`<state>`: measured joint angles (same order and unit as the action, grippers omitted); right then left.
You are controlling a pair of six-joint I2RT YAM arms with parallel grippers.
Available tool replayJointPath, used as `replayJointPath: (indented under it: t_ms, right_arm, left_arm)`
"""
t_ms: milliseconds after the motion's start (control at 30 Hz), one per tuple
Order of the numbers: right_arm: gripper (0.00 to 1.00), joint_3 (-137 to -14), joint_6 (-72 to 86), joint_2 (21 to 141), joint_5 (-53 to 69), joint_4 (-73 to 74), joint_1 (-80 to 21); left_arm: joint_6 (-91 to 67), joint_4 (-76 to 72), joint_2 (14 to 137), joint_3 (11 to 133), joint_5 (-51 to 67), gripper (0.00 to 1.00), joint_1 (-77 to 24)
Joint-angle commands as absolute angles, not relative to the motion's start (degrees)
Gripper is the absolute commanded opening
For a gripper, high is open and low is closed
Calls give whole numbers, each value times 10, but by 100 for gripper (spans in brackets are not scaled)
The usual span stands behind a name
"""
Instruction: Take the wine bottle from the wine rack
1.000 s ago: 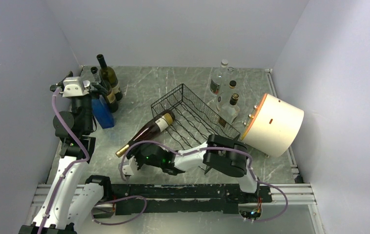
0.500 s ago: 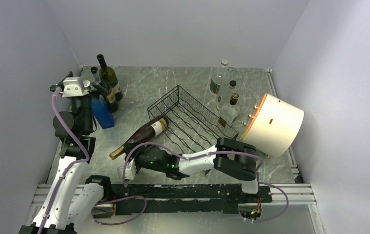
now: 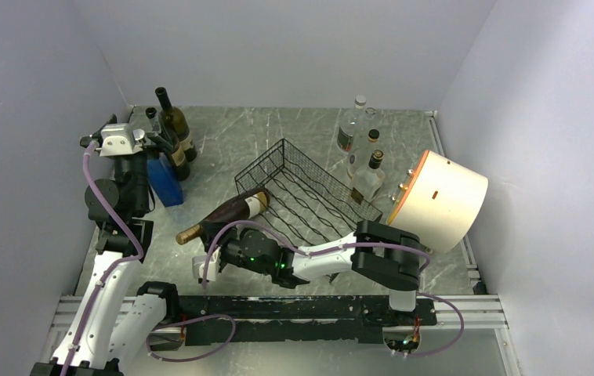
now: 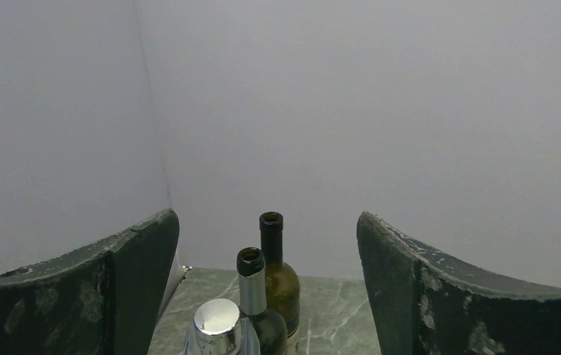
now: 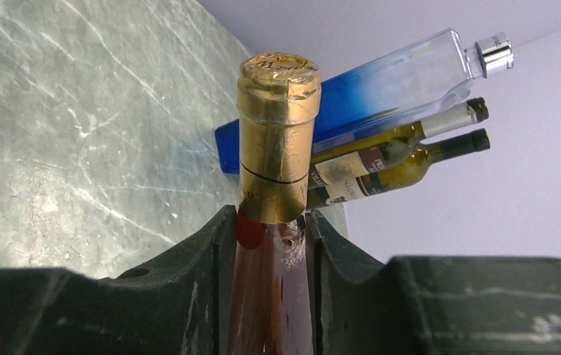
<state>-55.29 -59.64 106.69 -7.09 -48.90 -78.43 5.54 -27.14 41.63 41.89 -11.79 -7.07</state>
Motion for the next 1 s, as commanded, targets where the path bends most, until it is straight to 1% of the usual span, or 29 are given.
replayJointPath:
  t_ms: [0, 133, 200, 300, 433, 633, 733, 833, 967]
  right_arm:
    - [0, -554, -583, 1018, -53, -630, -780]
    - [0, -541, -576, 1020, -62, -642, -772]
    - [0, -537, -580, 1023, -67, -648, -770]
    - [0, -534, -576, 1025, -65, -647, -768]
    - [0, -531, -578, 1029, -66, -651, -765]
    - [0, -531, -576, 1030, -64, -647, -758]
    - [0, -533, -578, 1031, -62, -643, -756]
    - [0, -536, -579, 1034, -60, -643, -754]
    - [0, -537, -580, 1034, -60, -641, -752]
  left_arm:
    - [43, -271, 409, 433, -113, 93, -69]
    - [18, -228, 413, 457, -126, 93, -92]
    - [-12, -126, 417, 493, -108, 93, -93]
    - [-94, 36, 406, 545, -117, 96, -93]
    - [-125, 161, 327, 550, -84, 100, -93]
    - [-215, 348, 250, 538, -43, 100, -93]
    - [-247, 393, 215, 524, -11, 100, -93]
    - [-280, 421, 189, 518, -5, 99, -93]
    - [-361, 481, 196, 508, 9, 99, -93]
